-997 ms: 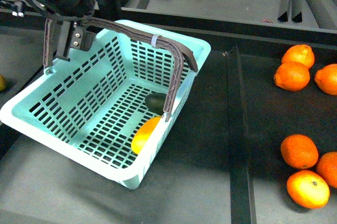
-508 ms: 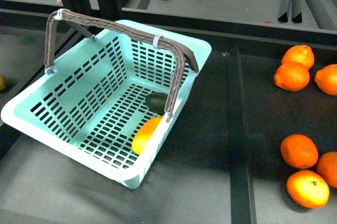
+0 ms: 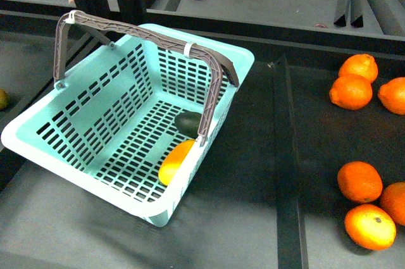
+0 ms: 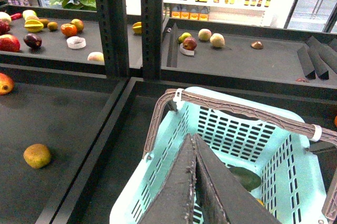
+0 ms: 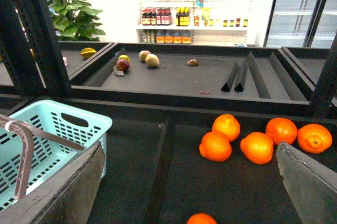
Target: Pick mango and avocado into basket
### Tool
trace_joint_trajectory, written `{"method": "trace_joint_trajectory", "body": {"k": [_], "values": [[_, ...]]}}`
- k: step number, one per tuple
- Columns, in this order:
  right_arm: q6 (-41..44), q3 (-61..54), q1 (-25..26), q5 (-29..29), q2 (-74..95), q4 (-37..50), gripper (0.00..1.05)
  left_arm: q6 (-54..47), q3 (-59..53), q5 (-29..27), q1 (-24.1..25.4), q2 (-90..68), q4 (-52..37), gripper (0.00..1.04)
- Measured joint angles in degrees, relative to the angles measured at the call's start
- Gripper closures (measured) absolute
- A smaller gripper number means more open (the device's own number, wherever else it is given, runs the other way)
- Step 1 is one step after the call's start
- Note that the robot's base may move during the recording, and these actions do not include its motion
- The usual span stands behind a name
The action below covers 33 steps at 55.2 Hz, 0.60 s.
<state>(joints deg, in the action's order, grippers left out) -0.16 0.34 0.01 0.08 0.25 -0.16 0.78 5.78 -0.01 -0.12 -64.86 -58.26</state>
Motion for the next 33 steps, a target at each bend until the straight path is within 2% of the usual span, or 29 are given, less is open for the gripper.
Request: {"method": "trace_joint_trajectory", "body": {"k": [13, 33], "values": [[0.0, 0.0, 0.0, 0.0, 0.0, 0.0, 0.08, -0.2, -4.1, 0.0, 0.0, 17.0, 12.8, 1.02], [0.0, 0.0, 0.0, 0.0, 0.0, 0.0, 0.08, -0.3, -4.5, 0.0, 0.0, 34.0, 27.8, 1.02]]}}
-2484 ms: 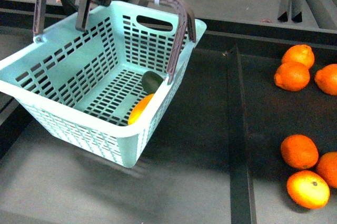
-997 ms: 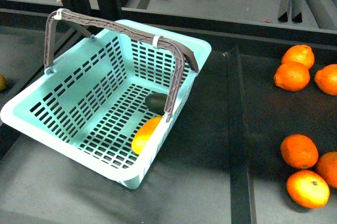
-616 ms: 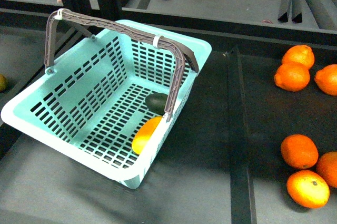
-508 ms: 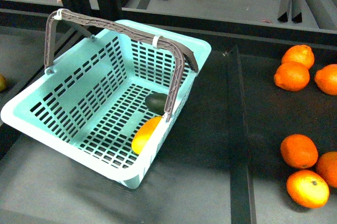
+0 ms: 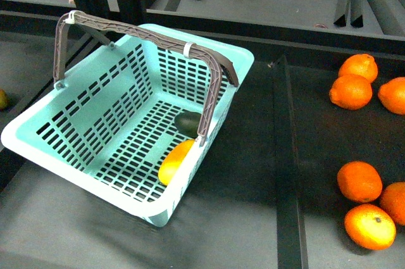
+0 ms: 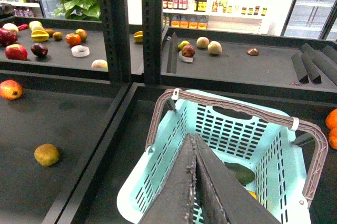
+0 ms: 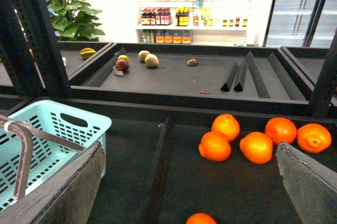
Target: Pick mango and avocado into basket
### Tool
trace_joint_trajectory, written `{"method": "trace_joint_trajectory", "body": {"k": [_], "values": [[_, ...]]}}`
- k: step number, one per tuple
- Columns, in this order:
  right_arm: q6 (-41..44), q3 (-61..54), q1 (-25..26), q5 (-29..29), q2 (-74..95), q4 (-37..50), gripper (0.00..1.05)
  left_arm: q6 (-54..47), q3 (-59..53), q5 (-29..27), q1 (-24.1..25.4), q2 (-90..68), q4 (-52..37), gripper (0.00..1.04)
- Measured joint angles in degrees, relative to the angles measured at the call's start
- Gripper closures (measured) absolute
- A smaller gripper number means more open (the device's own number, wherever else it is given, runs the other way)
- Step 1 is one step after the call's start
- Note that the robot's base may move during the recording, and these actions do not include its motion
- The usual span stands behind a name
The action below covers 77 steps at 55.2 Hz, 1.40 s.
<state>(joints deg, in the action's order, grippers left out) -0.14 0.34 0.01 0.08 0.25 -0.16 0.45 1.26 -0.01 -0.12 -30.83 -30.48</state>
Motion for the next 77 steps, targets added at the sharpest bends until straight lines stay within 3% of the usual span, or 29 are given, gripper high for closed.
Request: {"method": "trace_joint_trajectory", "body": {"k": [44, 49, 73, 77], "values": [[0.0, 0.0, 0.0, 0.0, 0.0, 0.0, 0.08, 0.0, 0.0, 0.0, 0.0, 21.0, 20.4, 1.02], [0.0, 0.0, 0.0, 0.0, 0.0, 0.0, 0.08, 0.0, 0.0, 0.0, 0.0, 28.5, 29.5, 1.02], [0.0, 0.0, 0.0, 0.0, 0.0, 0.0, 0.08, 0.0, 0.0, 0.0, 0.0, 30.6, 30.3, 1.02], [0.0, 0.0, 0.0, 0.0, 0.0, 0.0, 0.08, 0.0, 0.0, 0.0, 0.0, 30.6, 30.3, 0.89]]}}
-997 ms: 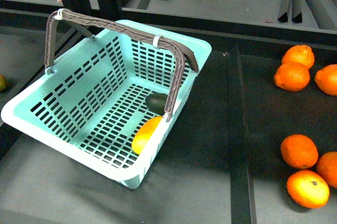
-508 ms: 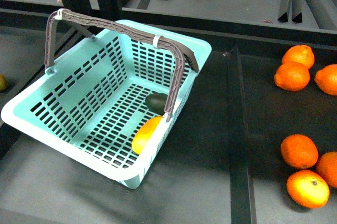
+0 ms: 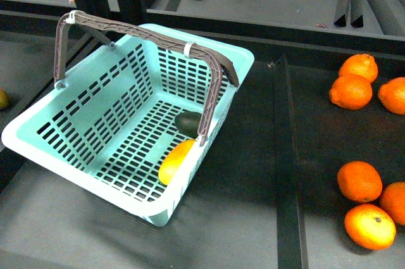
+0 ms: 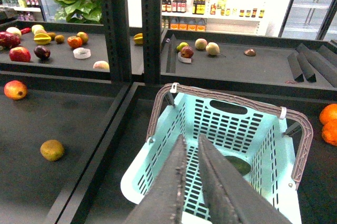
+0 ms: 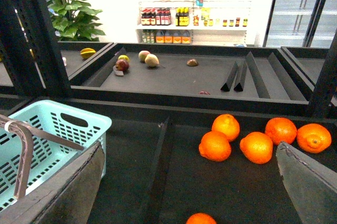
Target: Pick mango and avocado into basket
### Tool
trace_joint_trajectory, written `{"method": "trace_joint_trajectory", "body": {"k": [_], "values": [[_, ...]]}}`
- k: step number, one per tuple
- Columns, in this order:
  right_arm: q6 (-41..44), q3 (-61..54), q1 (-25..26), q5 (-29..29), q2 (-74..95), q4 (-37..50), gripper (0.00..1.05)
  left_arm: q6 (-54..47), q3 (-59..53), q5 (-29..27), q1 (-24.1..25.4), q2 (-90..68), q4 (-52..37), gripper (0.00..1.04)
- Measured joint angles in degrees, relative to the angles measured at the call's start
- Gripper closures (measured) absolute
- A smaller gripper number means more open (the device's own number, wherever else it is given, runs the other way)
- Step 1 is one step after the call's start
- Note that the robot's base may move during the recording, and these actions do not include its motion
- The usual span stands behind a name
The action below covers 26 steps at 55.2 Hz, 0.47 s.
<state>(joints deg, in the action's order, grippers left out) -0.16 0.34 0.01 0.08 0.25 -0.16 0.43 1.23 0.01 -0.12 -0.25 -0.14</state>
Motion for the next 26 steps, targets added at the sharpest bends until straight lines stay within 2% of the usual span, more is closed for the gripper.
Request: {"method": "trace_joint_trajectory", "body": {"k": [11, 18, 20, 26], "values": [[0.0, 0.0, 0.0, 0.0, 0.0, 0.0, 0.08, 0.0, 0.0, 0.0, 0.0, 0.0, 0.0, 0.5], [0.0, 0.0, 0.0, 0.0, 0.0, 0.0, 0.08, 0.0, 0.0, 0.0, 0.0, 0.0, 0.0, 0.14], [0.0, 0.0, 0.0, 0.0, 0.0, 0.0, 0.08, 0.0, 0.0, 0.0, 0.0, 0.0, 0.0, 0.07], [0.0, 0.0, 0.0, 0.0, 0.0, 0.0, 0.08, 0.0, 0.0, 0.0, 0.0, 0.0, 0.0, 0.07]]}}
